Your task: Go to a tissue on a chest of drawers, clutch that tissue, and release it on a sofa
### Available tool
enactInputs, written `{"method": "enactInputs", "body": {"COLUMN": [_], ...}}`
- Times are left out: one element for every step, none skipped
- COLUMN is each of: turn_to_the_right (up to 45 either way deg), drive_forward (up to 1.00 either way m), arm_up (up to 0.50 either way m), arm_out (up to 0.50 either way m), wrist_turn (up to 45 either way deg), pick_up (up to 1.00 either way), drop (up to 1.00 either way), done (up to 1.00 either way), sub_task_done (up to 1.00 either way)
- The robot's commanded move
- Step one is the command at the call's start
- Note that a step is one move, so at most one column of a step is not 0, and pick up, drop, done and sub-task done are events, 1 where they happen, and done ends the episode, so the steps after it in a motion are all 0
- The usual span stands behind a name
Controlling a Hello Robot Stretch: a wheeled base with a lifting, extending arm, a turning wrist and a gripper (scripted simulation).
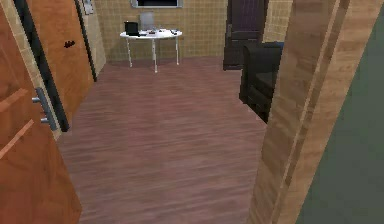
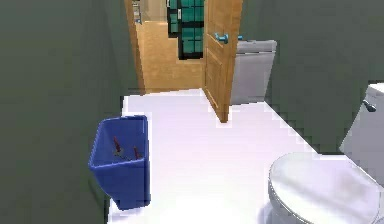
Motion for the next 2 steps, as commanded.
{"method": "enactInputs", "body": {"turn_to_the_right": [3.0,0.0], "drive_forward": [0.0,1.0], "arm_up": [0.0,0.0], "arm_out": [0.0,0.0], "wrist_turn": [0.0,0.0], "pick_up": [0.0,0.0], "drop": [0.0,0.0], "done": [0.0,0.0], "sub_task_done": [0.0,0.0]}}
